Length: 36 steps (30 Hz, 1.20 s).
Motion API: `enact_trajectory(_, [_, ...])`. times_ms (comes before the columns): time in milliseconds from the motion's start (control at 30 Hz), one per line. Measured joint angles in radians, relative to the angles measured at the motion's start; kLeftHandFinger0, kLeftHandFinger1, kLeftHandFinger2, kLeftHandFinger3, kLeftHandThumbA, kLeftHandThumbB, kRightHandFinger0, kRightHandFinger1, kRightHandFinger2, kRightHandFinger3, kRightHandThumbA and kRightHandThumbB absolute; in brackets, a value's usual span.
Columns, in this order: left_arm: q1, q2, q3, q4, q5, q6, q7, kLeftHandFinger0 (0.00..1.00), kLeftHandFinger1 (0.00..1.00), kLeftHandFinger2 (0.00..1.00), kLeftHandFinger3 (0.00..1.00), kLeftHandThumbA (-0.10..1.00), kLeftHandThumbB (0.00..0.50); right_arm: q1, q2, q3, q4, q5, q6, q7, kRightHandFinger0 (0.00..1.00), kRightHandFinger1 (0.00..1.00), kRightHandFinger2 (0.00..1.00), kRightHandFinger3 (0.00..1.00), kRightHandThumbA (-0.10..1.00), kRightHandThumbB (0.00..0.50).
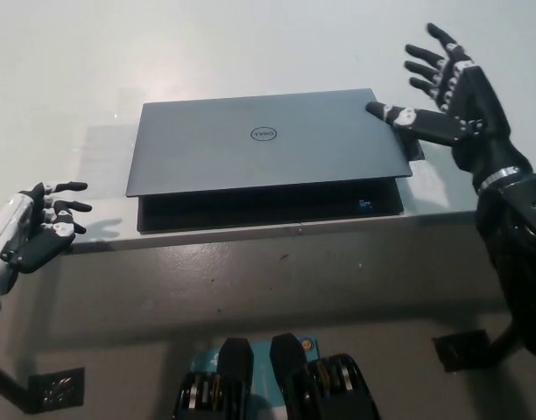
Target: The robot uses its right hand to push down on the lid of a laptop kept in the middle of the desk to close it
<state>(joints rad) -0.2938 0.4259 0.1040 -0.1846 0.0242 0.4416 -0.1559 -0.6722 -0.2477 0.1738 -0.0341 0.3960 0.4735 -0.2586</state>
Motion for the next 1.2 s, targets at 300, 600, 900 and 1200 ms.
enact_trajectory(300, [-0.03,0.004,-0.008,0.002,0.001,0.008,-0.008,0.42,0.5,0.6,0.73,0.0,0.0,0.006,0.047,0.019,0.026,0.086,0.001,-0.027,0.93,0.9,0.91,1.0,1.0,0.187])
enact_trajectory(600, [-0.058,0.004,-0.018,0.016,0.002,0.009,-0.022,0.35,0.45,0.57,0.71,-0.02,0.01,0.076,0.154,-0.033,0.171,0.075,0.0,0.004,0.89,0.88,0.9,1.0,1.0,0.22])
enact_trajectory(900, [-0.066,0.004,-0.026,0.022,0.006,0.009,-0.023,0.37,0.46,0.58,0.73,-0.01,0.01,0.104,0.175,-0.097,0.232,0.038,-0.025,0.044,0.96,0.94,0.97,1.0,1.0,0.237])
enact_trajectory(1200, [-0.066,0.004,-0.028,0.023,0.014,0.009,-0.024,0.38,0.47,0.59,0.73,0.0,0.01,0.147,0.185,-0.144,0.229,-0.001,-0.029,0.063,0.99,0.92,0.95,1.0,1.0,0.196])
